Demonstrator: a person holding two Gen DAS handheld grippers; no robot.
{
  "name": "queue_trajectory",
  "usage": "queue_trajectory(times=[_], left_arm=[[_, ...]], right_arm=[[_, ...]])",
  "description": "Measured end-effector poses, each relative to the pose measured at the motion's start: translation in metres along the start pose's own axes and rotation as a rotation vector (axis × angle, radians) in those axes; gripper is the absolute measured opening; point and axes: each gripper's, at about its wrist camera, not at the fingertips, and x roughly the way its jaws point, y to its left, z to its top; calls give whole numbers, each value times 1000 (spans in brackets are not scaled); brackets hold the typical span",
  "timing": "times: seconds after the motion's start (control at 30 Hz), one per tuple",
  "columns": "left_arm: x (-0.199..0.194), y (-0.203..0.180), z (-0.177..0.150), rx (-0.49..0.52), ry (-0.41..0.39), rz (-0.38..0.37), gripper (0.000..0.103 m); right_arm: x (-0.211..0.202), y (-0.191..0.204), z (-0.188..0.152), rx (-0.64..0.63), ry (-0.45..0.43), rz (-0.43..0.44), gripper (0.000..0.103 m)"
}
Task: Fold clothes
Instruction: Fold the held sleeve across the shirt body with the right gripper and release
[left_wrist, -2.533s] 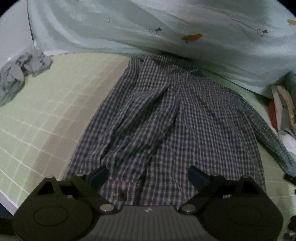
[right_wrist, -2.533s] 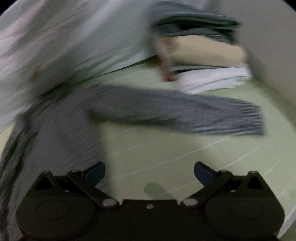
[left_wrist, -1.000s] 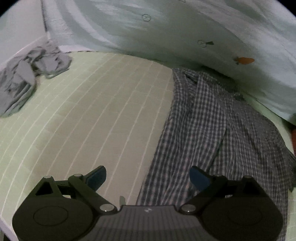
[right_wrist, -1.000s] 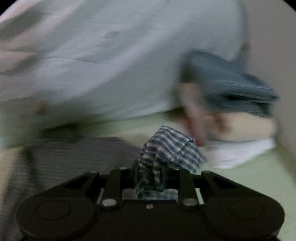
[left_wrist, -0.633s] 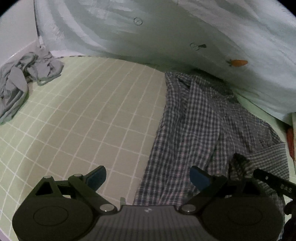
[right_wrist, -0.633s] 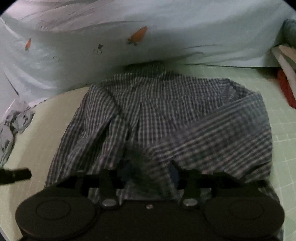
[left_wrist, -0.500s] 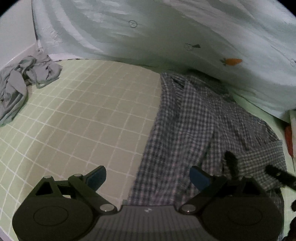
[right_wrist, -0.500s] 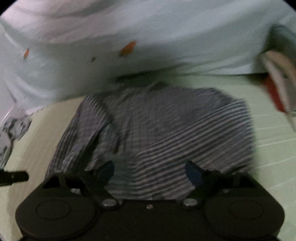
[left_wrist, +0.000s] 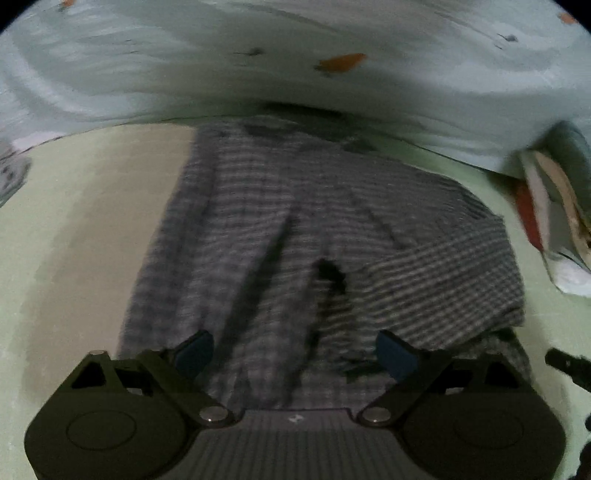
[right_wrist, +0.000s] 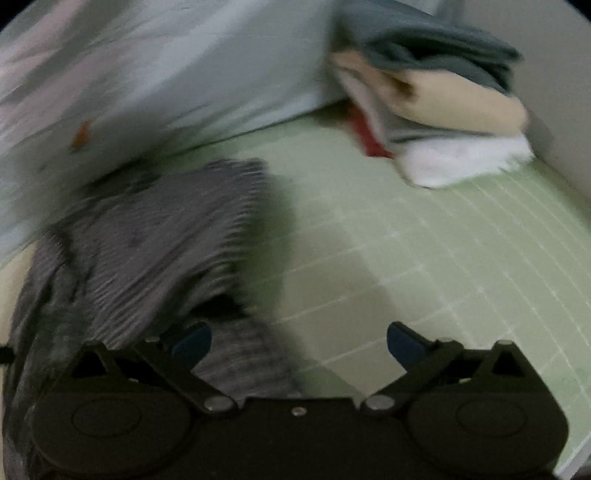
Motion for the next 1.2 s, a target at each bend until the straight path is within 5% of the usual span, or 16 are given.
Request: queue_trajectory(times=[0.17,0.27,0.33,0.37,0.57,0.77,1.0,1.2], left_arm=[[36,-14,15,25,55,-43,67],[57,-21,26,41,98,-58,42],[65,-24,33,56,114,-78,6],[67,-25,35,67,112,-85,3],[48,-16,46,69,28,-113,2],[13,36,89,-31,-151,-87,1],[-11,132,143,-149,-355,56,1],[23,205,140,-321,-323,171,2]], right_arm=[[24,-17,21,47,9,-19,103],[40,-15,33,44,16,-18,103],[49,-10,37,31,27,-19,103],[53,-8,39,24,33,-19,103],[63,6,31,-16,84,-19,103],[48,26,30,-91,57,-30,103],[37,53,23,-202,72,-44,103],[34,66,21,-243,106,-90,103]])
